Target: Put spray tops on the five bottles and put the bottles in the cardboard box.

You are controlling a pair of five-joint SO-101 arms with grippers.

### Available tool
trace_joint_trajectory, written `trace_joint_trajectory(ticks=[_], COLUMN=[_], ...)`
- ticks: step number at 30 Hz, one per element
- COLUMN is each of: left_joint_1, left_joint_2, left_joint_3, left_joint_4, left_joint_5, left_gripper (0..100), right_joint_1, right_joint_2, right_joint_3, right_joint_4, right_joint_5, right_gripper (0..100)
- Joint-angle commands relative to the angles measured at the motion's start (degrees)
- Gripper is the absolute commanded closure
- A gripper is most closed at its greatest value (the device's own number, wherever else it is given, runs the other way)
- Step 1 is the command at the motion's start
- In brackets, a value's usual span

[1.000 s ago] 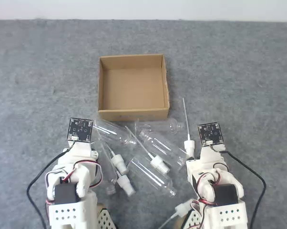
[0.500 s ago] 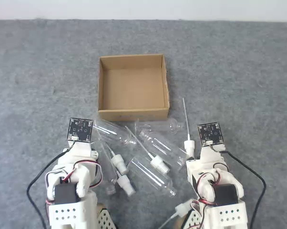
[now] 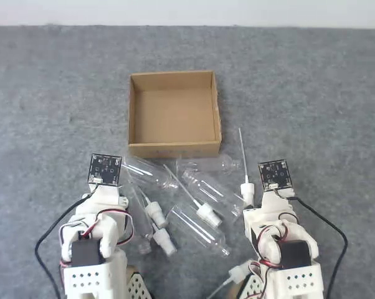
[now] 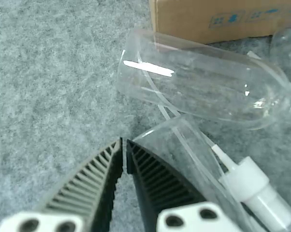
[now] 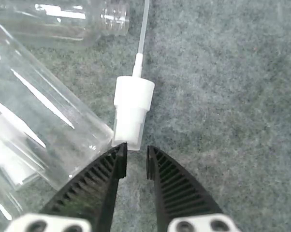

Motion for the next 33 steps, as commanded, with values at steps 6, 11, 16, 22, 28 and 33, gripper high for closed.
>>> trace_joint_trajectory(ticks=[6, 11, 16, 22, 28, 33], left_joint_1=[0.1, 0.1, 0.4, 0.4, 0.3, -0.1], left_joint_2=[-1.2, -1.2, -1.2, -1.2, -1.2, -1.2], left_joint_3=[-0.7, -0.7, -0.7, -0.7, -0.7, -3.1], left_joint_4=[-0.4, -0.4, -0.4, -0.4, -0.4, -0.8], left_joint_5=[-0.1, -0.1, -0.2, -0.2, -0.2, -0.4], left_gripper=[99, 99, 99, 99, 99, 99], right_joint_1=[0.3, 0.3, 0.3, 0.3, 0.3, 0.3], right_joint_2=[-0.7, -0.7, -0.7, -0.7, -0.7, -0.7], right_joint_3=[1.2, 1.2, 1.2, 1.2, 1.2, 1.2], right_joint_4=[0.2, 0.2, 0.2, 0.2, 0.2, 0.2], right_joint_5=[-0.4, -0.4, -0.4, -0.4, -0.4, -0.4], right_gripper=[95.4, 95.4, 95.4, 95.4, 95.4, 95.4])
